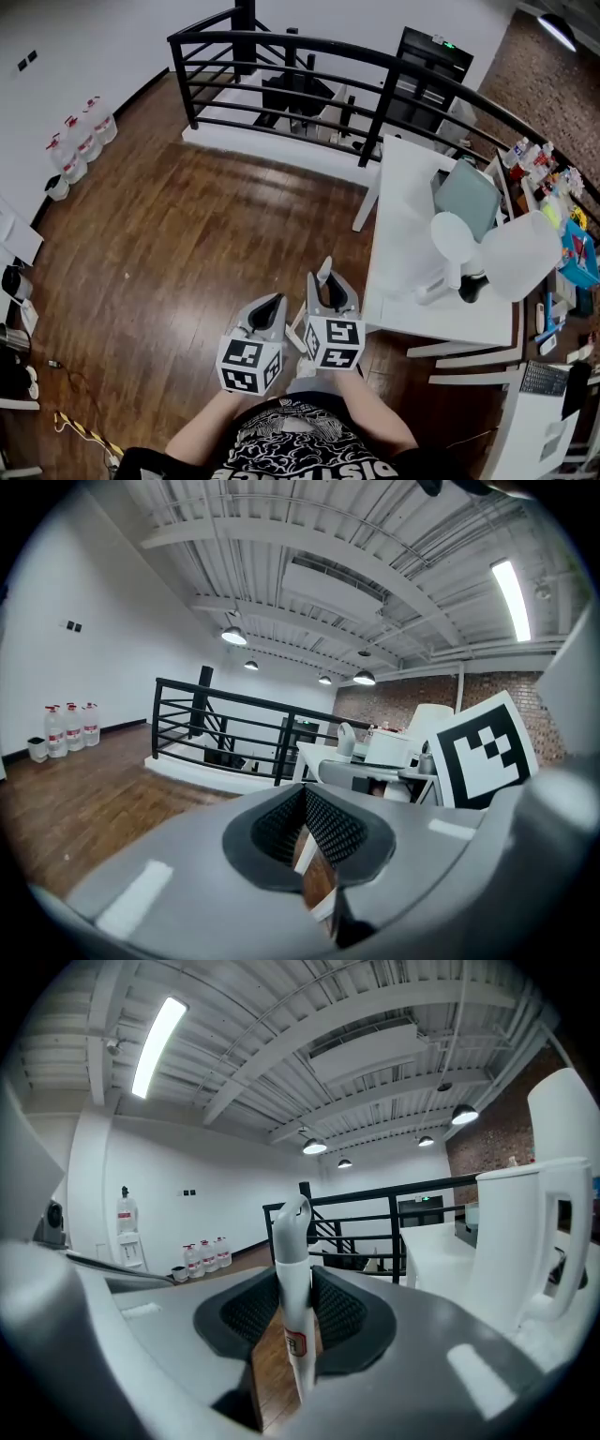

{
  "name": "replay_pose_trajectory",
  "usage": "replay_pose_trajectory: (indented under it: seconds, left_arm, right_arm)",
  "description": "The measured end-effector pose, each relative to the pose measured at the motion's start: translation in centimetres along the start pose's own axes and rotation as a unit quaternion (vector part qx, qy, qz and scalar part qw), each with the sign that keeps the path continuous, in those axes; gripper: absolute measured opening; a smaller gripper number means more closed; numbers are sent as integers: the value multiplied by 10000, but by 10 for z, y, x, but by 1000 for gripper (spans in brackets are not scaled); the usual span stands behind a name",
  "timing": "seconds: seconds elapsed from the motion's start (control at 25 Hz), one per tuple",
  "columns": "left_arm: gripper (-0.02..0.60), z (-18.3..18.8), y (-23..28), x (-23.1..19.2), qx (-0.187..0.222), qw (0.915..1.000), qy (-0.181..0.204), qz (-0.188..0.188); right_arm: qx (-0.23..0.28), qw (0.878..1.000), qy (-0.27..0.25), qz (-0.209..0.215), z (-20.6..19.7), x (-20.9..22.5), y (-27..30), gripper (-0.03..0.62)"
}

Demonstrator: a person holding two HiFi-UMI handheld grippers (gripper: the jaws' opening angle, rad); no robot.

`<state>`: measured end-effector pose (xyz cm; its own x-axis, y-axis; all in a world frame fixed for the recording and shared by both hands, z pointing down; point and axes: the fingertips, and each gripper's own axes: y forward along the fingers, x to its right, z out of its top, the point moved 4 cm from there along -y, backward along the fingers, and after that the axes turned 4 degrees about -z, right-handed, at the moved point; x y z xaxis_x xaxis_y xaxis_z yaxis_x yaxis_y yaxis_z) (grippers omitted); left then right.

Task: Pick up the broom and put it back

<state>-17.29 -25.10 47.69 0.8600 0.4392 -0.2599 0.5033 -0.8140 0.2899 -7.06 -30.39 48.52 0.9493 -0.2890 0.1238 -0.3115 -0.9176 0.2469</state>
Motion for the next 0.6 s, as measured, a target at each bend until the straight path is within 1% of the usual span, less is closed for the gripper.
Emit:
replay_pose_trajectory:
  seconds: [0.4,0.48,0.6]
  left_arm:
    - [6,0,4,4,-63,10000,36,-51]
    - [6,-1,4,5,-79,9999,43,-59]
    - [6,-2,5,5,-107,9999,36,-62]
  right_arm:
    - [-446,9989,88,-75,-42,8,7,98]
    - [-454,9989,91,-84,-49,11,7,98]
    - [-387,9992,11,-52,-50,14,9,98]
